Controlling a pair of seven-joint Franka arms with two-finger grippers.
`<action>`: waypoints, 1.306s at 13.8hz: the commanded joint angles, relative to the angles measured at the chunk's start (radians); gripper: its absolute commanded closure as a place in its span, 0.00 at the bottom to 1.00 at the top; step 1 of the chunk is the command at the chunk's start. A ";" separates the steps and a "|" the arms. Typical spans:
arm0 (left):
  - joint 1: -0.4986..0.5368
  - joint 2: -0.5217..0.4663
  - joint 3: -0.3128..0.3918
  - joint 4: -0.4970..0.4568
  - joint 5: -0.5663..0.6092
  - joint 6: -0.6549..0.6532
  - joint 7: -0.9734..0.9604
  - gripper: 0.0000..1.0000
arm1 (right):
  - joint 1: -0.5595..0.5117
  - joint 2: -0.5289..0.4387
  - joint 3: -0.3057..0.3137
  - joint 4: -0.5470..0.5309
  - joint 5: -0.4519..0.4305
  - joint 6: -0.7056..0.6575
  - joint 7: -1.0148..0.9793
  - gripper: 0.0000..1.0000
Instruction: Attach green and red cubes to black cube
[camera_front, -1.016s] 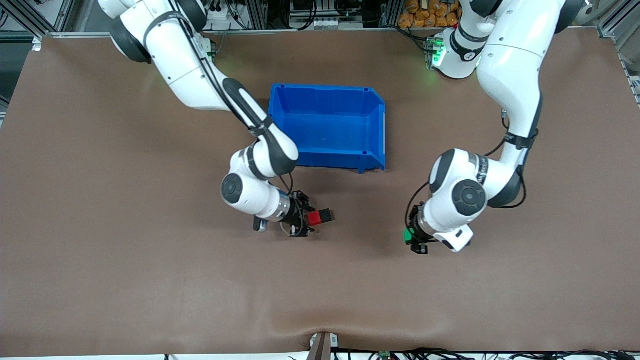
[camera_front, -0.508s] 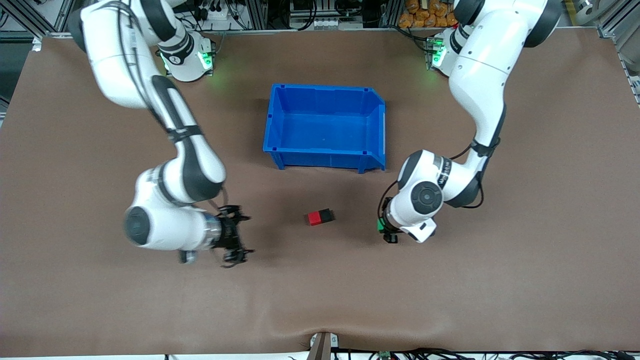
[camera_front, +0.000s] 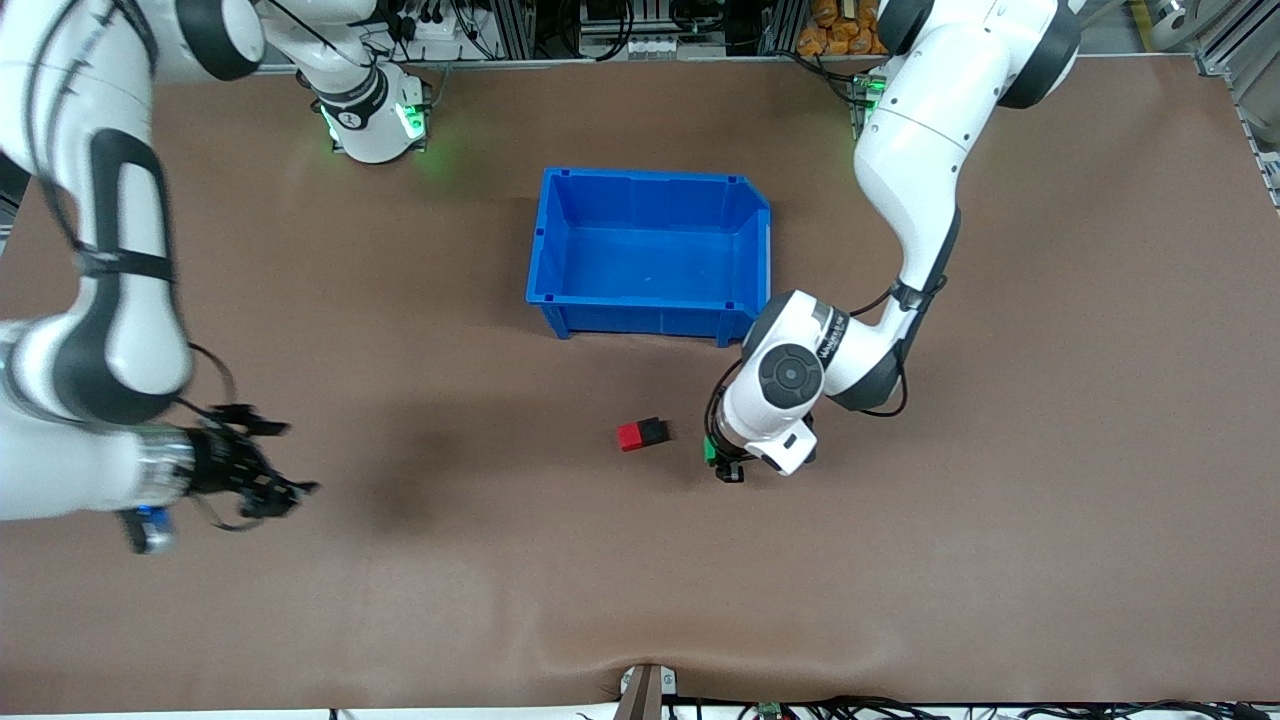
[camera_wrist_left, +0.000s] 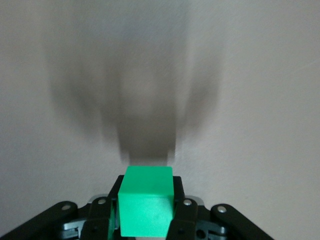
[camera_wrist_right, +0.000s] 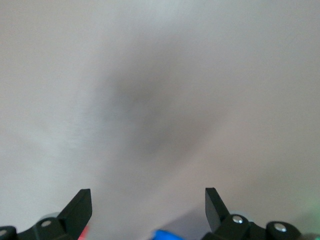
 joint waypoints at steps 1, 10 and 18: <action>-0.015 0.025 0.009 0.030 -0.014 0.008 -0.047 1.00 | -0.063 -0.168 0.015 -0.041 -0.110 -0.119 -0.303 0.00; -0.066 0.030 0.009 0.019 -0.017 -0.001 -0.121 1.00 | 0.024 -0.793 0.025 -0.644 -0.241 0.033 -0.665 0.00; -0.084 0.048 0.009 0.026 -0.014 0.010 -0.145 1.00 | 0.038 -0.736 0.019 -0.412 -0.227 -0.130 -0.667 0.00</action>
